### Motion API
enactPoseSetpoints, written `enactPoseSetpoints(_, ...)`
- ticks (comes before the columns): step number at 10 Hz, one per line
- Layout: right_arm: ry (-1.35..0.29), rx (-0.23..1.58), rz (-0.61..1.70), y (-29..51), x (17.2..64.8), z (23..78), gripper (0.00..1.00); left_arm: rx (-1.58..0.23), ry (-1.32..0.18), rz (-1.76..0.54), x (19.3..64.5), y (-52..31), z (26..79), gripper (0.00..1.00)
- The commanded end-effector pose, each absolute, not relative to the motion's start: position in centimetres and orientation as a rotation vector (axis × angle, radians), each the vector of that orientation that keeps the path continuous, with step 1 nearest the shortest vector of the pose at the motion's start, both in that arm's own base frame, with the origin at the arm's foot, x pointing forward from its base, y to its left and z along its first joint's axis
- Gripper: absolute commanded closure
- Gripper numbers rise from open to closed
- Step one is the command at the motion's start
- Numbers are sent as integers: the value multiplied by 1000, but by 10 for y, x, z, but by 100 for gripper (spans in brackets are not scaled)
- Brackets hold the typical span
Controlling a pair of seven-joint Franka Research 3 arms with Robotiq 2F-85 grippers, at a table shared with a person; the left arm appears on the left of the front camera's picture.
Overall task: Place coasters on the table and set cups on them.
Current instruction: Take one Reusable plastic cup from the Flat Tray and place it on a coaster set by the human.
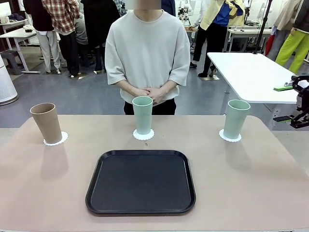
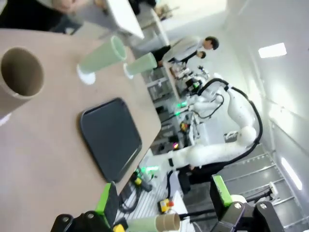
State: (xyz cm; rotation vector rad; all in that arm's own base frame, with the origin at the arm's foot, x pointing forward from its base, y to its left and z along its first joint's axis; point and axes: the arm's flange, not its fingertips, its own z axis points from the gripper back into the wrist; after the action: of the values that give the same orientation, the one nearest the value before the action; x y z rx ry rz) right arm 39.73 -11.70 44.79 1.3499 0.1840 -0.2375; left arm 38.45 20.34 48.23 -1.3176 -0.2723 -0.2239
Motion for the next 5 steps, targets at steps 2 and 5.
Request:
enactPoseSetpoints(2,179,1372,-237,-116,398,449,0,-1277,-246,-229,383,231,485,0)
enactPoseSetpoints(5,179,1372,-237,-116,398,449,0,-1284,-222,-295,382,217,478,0)
